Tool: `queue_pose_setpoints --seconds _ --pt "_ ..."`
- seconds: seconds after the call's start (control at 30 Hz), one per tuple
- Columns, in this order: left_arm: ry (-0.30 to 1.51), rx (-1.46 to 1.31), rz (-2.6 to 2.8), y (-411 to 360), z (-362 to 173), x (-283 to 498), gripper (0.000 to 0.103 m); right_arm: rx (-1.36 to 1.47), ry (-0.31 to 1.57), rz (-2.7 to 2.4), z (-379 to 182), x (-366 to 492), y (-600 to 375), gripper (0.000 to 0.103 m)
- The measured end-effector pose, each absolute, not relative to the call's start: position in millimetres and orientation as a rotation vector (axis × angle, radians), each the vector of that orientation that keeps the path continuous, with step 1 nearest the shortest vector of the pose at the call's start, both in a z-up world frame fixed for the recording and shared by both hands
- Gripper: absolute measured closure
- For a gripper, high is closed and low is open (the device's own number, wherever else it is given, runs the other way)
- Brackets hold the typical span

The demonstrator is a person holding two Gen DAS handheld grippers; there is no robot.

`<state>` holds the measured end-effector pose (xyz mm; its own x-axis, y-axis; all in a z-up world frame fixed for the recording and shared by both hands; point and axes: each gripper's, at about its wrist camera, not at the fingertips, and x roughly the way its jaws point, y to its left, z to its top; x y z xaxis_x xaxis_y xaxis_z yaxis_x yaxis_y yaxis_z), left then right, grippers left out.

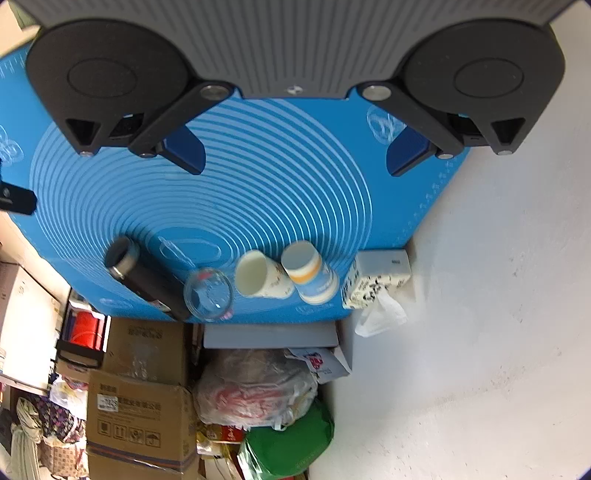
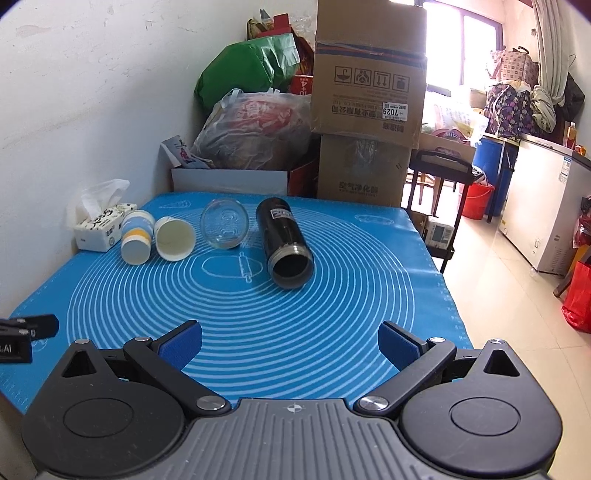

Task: Flip cup upside down
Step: 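Move the left tool toward the sailboat-print paper cup lying on its side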

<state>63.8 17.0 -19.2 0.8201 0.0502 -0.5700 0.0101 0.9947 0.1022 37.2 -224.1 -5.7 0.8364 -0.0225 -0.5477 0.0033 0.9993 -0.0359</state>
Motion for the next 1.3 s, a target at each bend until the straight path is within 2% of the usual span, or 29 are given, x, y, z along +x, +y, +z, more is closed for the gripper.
queue_pose_setpoints --seconds 0.67,0.9,1.2,1.27,1.3 --pt "0.586 0.06 0.164 41.4 -20.4 237.2 0.0 0.042 0.561 -0.053 -28.5 122.6 -252.7 0.0" --pt "0.601 0.08 0.203 37.0 -39.7 292.0 0.0 0.045 0.587 -0.058 -44.3 137.5 -258.7 0.0" --pt "0.71 -0.025 0.168 49.5 -73.3 328.1 0.001 0.047 0.609 -0.064 -57.5 144.7 -262.7 0.0" --pt "0.719 -0.046 0.16 50.5 -75.7 330.8 0.002 0.047 0.611 -0.064 -58.6 145.1 -262.9 0.0" --pt "0.72 -0.053 0.155 51.1 -76.4 331.5 0.008 0.047 0.612 -0.063 -58.7 145.4 -262.7 0.0"
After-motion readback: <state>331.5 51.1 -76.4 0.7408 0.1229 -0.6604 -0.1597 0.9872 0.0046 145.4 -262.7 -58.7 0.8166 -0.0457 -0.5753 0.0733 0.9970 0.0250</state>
